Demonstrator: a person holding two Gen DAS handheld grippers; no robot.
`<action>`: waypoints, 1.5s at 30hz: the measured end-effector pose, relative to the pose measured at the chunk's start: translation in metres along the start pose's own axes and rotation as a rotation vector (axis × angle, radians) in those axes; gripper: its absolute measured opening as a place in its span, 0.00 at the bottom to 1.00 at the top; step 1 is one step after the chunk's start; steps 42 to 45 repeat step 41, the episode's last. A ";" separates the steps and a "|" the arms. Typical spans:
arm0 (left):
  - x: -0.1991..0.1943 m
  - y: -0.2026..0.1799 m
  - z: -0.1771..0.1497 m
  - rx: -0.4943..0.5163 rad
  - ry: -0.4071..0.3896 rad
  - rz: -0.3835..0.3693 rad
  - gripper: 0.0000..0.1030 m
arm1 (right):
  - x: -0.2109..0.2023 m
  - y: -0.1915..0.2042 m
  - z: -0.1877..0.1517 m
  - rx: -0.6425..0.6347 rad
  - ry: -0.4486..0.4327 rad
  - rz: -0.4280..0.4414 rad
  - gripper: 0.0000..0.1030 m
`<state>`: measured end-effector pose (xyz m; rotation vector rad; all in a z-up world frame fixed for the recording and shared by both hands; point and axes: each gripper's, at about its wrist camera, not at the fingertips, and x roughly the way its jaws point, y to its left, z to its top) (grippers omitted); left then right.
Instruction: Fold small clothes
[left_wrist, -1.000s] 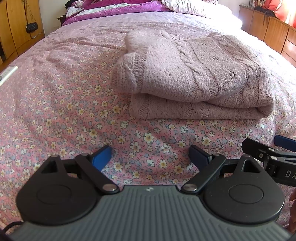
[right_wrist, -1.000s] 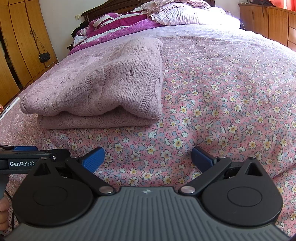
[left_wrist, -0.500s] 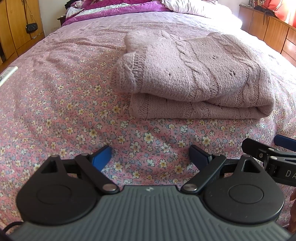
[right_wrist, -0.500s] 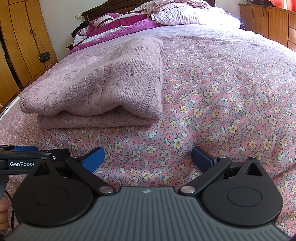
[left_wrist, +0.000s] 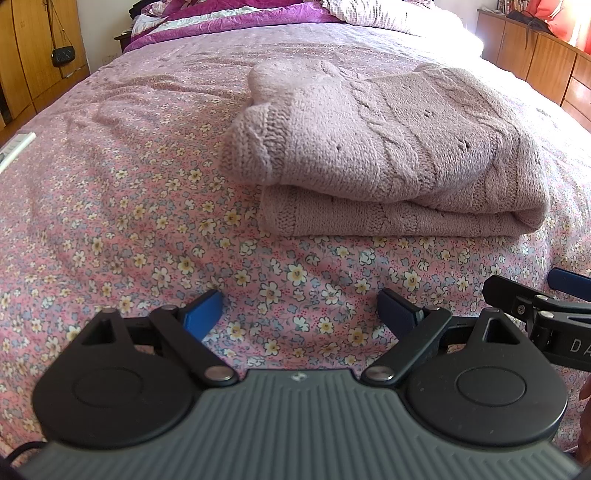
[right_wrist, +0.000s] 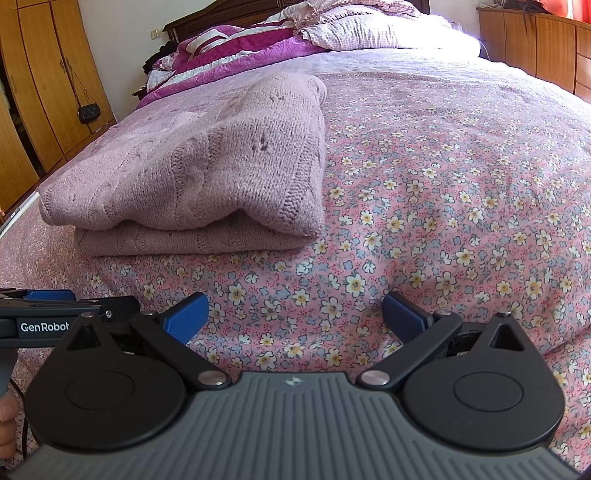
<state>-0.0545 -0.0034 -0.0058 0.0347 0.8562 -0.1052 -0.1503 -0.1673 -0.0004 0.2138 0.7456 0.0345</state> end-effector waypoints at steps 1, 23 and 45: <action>0.000 0.000 0.000 0.000 0.000 0.000 0.90 | 0.000 0.000 0.000 0.000 0.000 0.000 1.00; 0.000 0.000 0.000 0.001 0.000 0.001 0.90 | 0.000 0.000 0.000 -0.001 0.000 -0.001 1.00; 0.001 0.001 0.001 0.005 0.002 0.008 0.92 | 0.001 0.000 0.000 -0.001 0.000 0.001 1.00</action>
